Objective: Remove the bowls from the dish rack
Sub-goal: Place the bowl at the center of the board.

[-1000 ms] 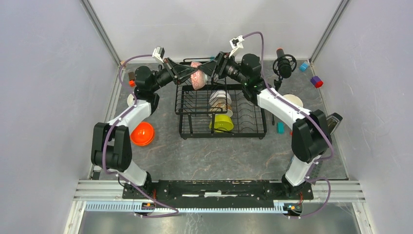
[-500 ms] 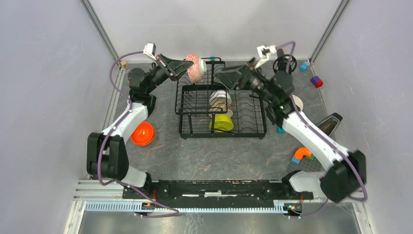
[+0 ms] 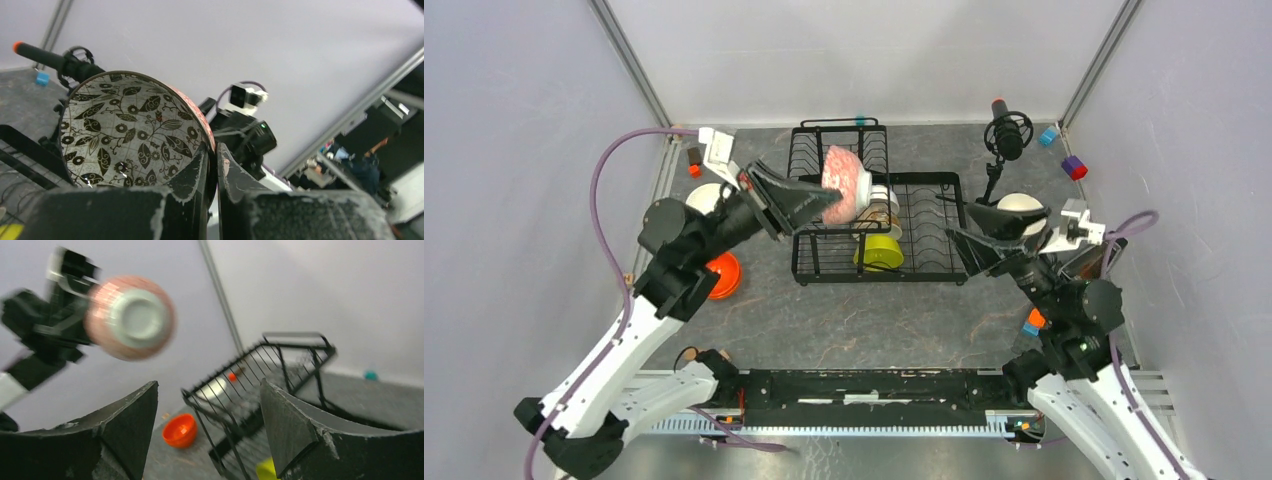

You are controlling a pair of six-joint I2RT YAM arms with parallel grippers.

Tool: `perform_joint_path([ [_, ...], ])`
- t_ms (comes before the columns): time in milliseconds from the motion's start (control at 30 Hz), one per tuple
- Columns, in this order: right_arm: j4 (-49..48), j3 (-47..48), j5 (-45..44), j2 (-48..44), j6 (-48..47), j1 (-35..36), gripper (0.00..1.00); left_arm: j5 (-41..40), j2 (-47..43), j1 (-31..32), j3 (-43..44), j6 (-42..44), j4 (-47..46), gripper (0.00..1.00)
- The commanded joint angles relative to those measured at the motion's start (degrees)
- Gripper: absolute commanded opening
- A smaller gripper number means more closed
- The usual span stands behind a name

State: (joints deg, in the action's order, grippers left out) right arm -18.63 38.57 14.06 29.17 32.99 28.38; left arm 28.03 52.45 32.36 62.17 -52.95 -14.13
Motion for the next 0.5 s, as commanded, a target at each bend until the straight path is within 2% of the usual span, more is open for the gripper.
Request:
perform_joint_path([
  [0, 12.94, -6.61, -10.42, -9.95, -5.53, -0.10, 0.79, -14.18, -1.64, 12.06, 3.38, 19.36, 18.06, 0.02],
  [167, 35.38, -1.93, -15.76, -13.14, -12.85, 0.38, 0.80, -31.44, 0.35, 29.93, 5.46, 29.09, 29.64, 0.02],
  [300, 42.65, -3.10, -16.52, -16.90, -14.08, 0.74, 0.81, -50.73, 4.54, 47.19, 5.02, 35.71, 34.61, 0.02],
  [467, 47.75, -5.79, -22.35, -20.50, -15.71, 0.79, 0.81, -61.11, 9.79, 58.37, 6.25, 39.53, 39.13, 0.02],
])
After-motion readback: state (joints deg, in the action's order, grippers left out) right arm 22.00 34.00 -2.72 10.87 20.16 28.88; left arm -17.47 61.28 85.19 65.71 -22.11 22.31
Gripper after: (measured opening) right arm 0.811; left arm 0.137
